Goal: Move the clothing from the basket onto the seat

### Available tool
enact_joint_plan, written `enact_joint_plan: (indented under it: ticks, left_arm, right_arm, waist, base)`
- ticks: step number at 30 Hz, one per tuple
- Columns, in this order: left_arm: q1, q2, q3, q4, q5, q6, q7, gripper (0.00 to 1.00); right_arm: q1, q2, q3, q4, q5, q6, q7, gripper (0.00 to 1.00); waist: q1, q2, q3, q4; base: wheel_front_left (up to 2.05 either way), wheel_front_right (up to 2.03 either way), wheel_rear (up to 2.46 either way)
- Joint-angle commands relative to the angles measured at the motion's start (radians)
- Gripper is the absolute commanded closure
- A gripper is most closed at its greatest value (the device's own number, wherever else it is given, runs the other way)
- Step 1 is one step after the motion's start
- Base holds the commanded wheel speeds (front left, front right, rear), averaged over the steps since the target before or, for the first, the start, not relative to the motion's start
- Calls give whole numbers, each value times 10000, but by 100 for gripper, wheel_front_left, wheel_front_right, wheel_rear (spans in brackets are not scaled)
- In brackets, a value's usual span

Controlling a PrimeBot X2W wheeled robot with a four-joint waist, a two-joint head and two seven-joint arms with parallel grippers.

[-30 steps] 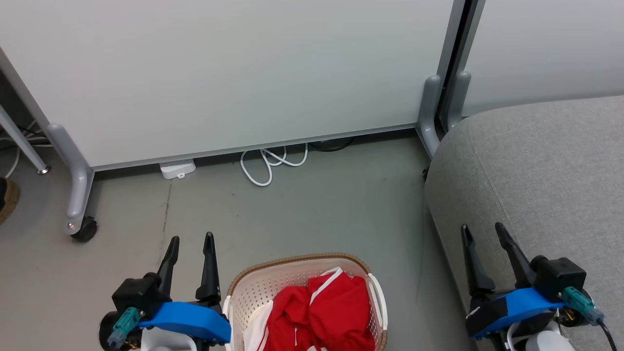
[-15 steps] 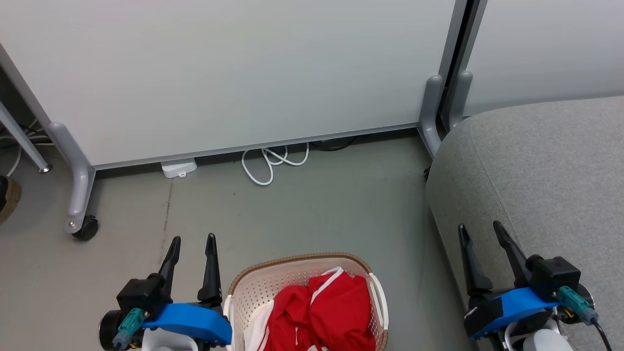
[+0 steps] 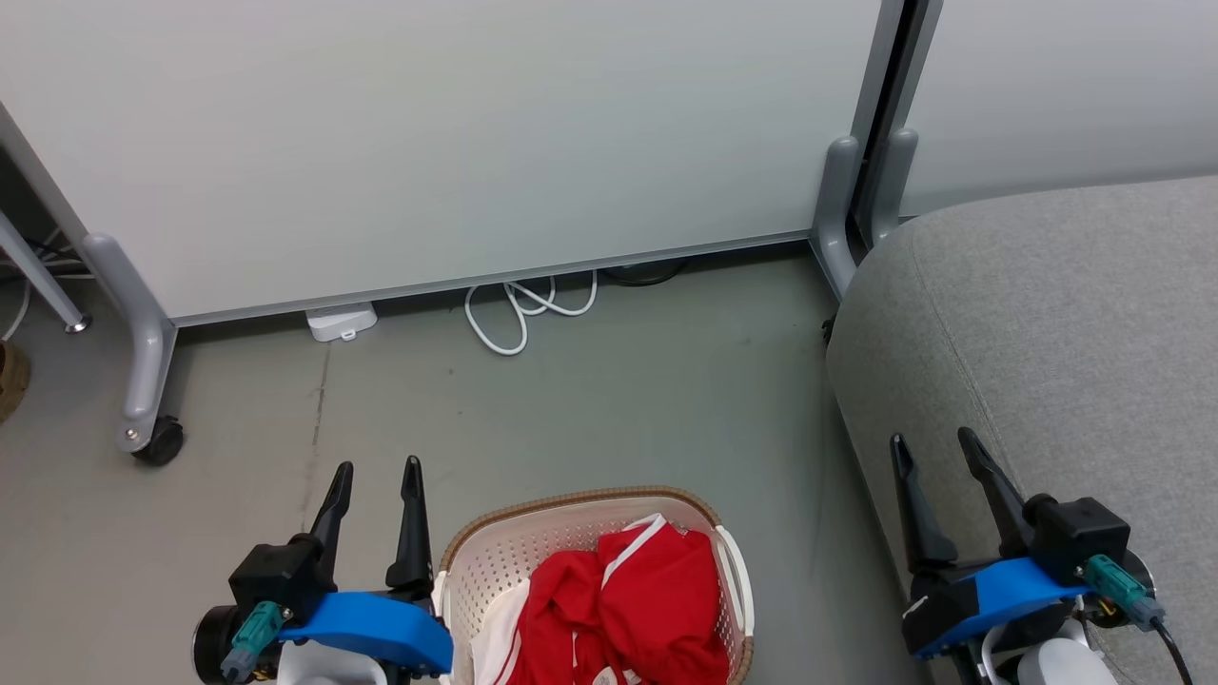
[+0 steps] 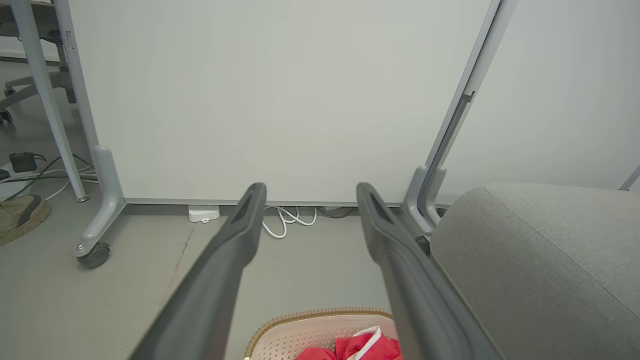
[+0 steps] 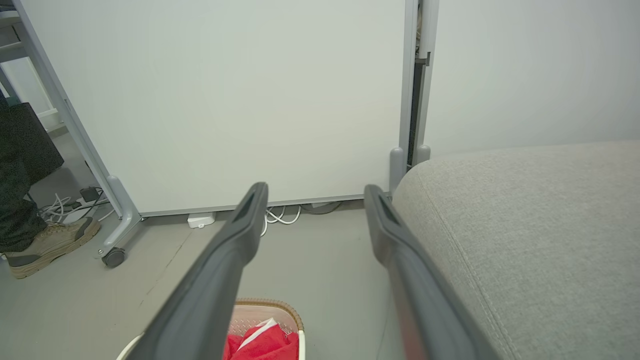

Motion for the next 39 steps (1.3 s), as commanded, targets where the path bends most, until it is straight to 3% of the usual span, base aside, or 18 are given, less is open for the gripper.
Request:
enact_joint_plan:
  ticks: [1,13,24,39]
  left_arm:
    - [-137,28,28,35,32,4,-48,0]
    - [-499,78,198,584,356,-66,-39,0]
    - [-1926,281,83,2204,831,-199,-41,0]
    - [-4342,902,66,4687,1236,-224,-39,0]
  right_arm:
    - [-186,-52,48,-30,18,4,-77,0]
    - [-734,-49,743,-302,270,3,-105,0]
    - [-1648,-36,1404,-1012,529,4,-183,0]
    - [-2630,-33,1937,-2324,1062,3,-206,0]
  waist:
    - [0,0,70,-55]
    - [0,0,1229,-997]
    - [0,0,3708,-1972]
    - [0,0,6797,-2776]
  base:
    - [0,0,0]
    - [0,0,0]
    - [0,0,0]
    - [0,0,0]
